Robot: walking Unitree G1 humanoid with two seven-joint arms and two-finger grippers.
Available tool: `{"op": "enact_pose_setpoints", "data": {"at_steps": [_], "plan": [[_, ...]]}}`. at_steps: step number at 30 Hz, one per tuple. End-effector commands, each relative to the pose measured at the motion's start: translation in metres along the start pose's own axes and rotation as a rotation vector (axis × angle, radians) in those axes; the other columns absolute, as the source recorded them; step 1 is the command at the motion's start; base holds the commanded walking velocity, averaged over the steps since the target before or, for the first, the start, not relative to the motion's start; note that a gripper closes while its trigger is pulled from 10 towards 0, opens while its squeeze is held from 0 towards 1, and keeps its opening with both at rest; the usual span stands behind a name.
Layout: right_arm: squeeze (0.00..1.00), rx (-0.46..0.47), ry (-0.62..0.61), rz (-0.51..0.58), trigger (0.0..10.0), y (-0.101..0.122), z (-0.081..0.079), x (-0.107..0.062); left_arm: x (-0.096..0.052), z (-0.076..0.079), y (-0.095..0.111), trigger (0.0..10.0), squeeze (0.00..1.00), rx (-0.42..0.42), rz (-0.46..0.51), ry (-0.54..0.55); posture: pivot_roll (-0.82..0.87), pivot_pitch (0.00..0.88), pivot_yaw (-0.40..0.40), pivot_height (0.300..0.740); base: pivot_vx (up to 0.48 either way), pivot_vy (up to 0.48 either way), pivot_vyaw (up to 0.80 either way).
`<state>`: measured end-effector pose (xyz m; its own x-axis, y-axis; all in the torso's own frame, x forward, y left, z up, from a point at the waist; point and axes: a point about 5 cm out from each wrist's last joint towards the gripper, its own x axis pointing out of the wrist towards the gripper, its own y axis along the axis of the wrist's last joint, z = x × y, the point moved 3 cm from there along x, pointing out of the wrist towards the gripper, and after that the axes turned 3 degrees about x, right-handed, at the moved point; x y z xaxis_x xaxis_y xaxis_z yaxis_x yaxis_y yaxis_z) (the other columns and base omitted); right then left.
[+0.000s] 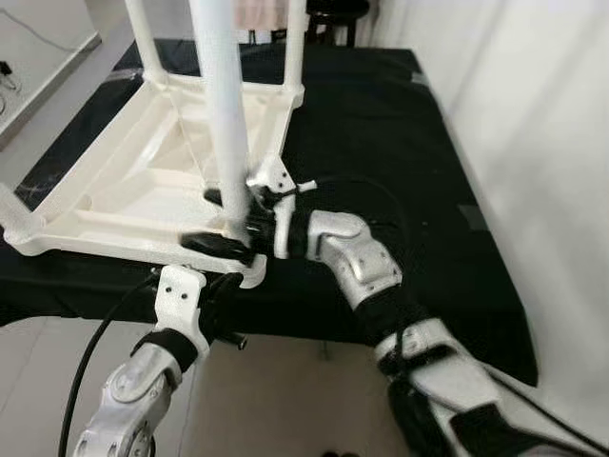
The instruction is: Building children table
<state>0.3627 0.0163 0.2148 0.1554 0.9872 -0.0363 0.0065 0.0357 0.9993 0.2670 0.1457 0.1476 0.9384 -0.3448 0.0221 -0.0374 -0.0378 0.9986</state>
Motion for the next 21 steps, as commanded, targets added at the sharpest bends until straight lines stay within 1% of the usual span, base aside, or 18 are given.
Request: {"op": "enact_pose_setpoints", "data": {"at_steps": [1, 2, 3, 4, 7, 9, 11, 12, 13, 14, 15, 16, 18, 19, 21], "plan": [[0.0, 0.003, 0.035, -0.021, 10.0, 0.0, 0.001, 0.001, -0.003, 0.003, 0.0, 10.0, 0.0, 0.011, 0.0, -0.003, 0.08, 0.148, -0.071, 0.74, 0.0, 0.0, 0.0], [0.0, 0.003, 0.035, -0.021, 10.0, 0.0, 0.001, 0.001, -0.003, 0.003, 0.0, 10.0, 0.0, 0.011, 0.0, -0.003, 0.08, 0.148, -0.071, 0.74, 0.0, 0.0, 0.0], [0.0, 0.012, 0.028, -0.023, 3.9, 0.0, 0.004, 0.0, -0.004, 0.003, 0.001, 10.0, 0.0, 0.011, 0.0, -0.001, 0.09, 0.155, -0.068, 0.74, 0.0, 0.0, 0.0], [0.0, 0.032, 0.032, -0.017, 0.0, 0.001, 0.005, -0.001, -0.005, 0.003, 0.001, 10.0, 0.0, 0.01, -0.001, 0.0, 0.1, 0.16, -0.063, 0.74, 0.0, 0.0, 0.0], [0.0, 0.044, 0.036, -0.011, 0.0, 0.001, 0.006, -0.001, -0.006, 0.003, 0.001, 10.0, 0.0, 0.009, -0.001, 0.0, 0.1, 0.161, -0.063, 0.74, 0.0, 0.0, 0.0], [0.0, 0.057, -0.01, 0.009, 0.0, 0.0, 0.012, -0.005, -0.007, 0.004, 0.0, 10.0, 0.0, 0.008, -0.005, -0.003, 0.11, 0.163, -0.064, 0.74, 0.0, 0.0, 0.0], [0.0, 0.057, -0.01, 0.009, 0.0, 0.0, 0.012, -0.005, -0.007, 0.004, 0.0, 10.0, 0.0, 0.008, -0.005, -0.003, 0.11, 0.163, -0.064, 0.74, 0.0, 0.0, 0.0], [0.0, 0.054, -0.049, 0.014, 0.0, -0.002, 0.015, -0.008, -0.007, 0.005, 0.0, 10.0, 0.0, 0.008, -0.006, -0.004, 0.11, 0.164, -0.064, 0.74, 0.0, 0.0, 0.0], [0.0, 0.048, -0.121, 0.004, 0.0, -0.009, 0.022, -0.015, -0.007, 0.006, 0.0, 10.0, 0.0, 0.007, -0.006, -0.004, 0.11, 0.165, -0.071, 0.74, 0.0, 0.0, 0.0], [0.0, 0.043, -0.167, -0.004, 0.0, -0.014, 0.026, -0.02, -0.006, 0.006, 0.0, 10.0, 0.0, 0.006, -0.006, -0.003, 0.11, 0.165, -0.071, 0.74, 0.0, 0.0, 0.0], [0.0, 0.043, -0.167, -0.004, 0.0, -0.014, 0.026, -0.02, -0.006, 0.006, 0.0, 10.0, 0.0, 0.006, -0.006, -0.003, 0.11, 0.165, -0.071, 0.74, 0.0, 0.0, 0.0], [0.0, 0.032, -0.242, -0.023, 0.0, -0.022, 0.032, -0.027, -0.006, 0.006, 0.0, 10.0, 0.0, 0.005, -0.005, -0.002, 0.11, 0.165, -0.071, 0.74, 0.0, 0.0, 0.0], [0.0, 0.032, -0.242, -0.023, 0.0, -0.022, 0.032, -0.027, -0.006, 0.006, 0.0, 10.0, 0.0, 0.005, -0.005, -0.002, 0.11, 0.165, -0.071, 0.74, 0.0, 0.0, 0.0], [0.0, 0.052, -0.38, -0.065, 0.0, -0.036, 0.04, -0.036, -0.007, 0.005, 0.0, 10.0, 0.0, 0.005, -0.004, -0.001, 0.09, 0.162, -0.072, 0.74, 0.0, 0.0, 0.0], [0.0, 0.052, -0.38, -0.065, 0.0, -0.036, 0.04, -0.036, -0.007, 0.005, 0.0, 10.0, 0.0, 0.005, -0.004, -0.001, 0.09, 0.162, -0.072, 0.74, 0.0, 0.0, 0.0]]}}
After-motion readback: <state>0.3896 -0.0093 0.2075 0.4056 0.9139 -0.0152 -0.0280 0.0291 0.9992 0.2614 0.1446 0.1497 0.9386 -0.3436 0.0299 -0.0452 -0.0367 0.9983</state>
